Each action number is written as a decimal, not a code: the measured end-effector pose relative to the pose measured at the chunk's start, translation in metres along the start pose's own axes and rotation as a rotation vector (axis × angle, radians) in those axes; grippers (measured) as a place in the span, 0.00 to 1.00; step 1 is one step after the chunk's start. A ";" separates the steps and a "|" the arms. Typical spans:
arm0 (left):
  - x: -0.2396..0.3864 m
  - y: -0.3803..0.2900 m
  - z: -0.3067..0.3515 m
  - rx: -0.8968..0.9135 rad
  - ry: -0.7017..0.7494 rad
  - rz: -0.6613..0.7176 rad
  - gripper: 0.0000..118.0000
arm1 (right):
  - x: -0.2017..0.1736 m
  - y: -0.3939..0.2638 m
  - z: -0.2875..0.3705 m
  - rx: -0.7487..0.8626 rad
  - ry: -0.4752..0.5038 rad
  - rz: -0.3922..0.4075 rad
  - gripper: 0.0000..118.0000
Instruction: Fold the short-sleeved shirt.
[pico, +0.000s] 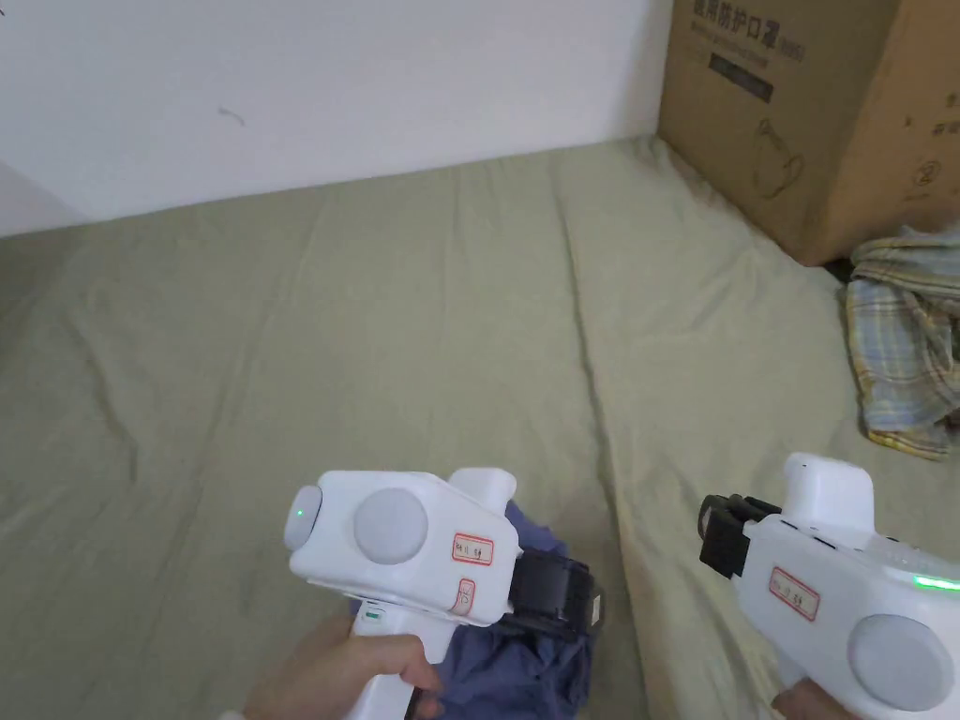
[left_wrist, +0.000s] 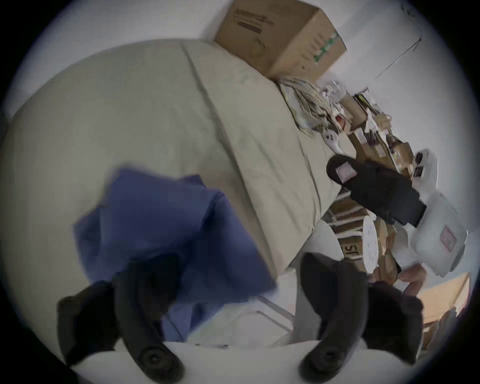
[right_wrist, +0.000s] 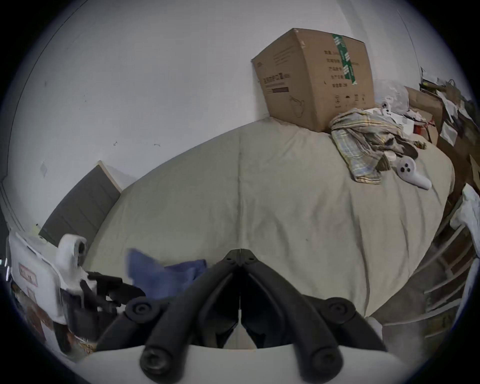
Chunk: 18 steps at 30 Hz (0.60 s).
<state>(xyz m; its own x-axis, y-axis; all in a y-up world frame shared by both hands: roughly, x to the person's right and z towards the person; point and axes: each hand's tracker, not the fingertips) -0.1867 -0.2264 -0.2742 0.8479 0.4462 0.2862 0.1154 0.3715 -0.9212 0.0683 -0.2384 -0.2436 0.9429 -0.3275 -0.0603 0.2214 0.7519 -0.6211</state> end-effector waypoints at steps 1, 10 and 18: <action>0.001 -0.002 -0.001 0.004 -0.013 0.007 0.85 | 0.004 0.000 0.000 0.000 -0.005 -0.004 0.01; -0.052 -0.014 0.057 0.174 0.058 0.216 0.77 | 0.009 -0.004 -0.008 -0.023 0.004 -0.032 0.01; -0.088 -0.026 0.018 0.109 0.123 0.315 0.03 | -0.002 -0.006 -0.010 -0.037 0.029 -0.010 0.01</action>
<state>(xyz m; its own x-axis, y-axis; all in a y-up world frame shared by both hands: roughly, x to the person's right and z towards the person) -0.2737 -0.2613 -0.2706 0.8900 0.4535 -0.0481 -0.2121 0.3184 -0.9239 0.0624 -0.2484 -0.2474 0.9332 -0.3512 -0.0762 0.2205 0.7272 -0.6500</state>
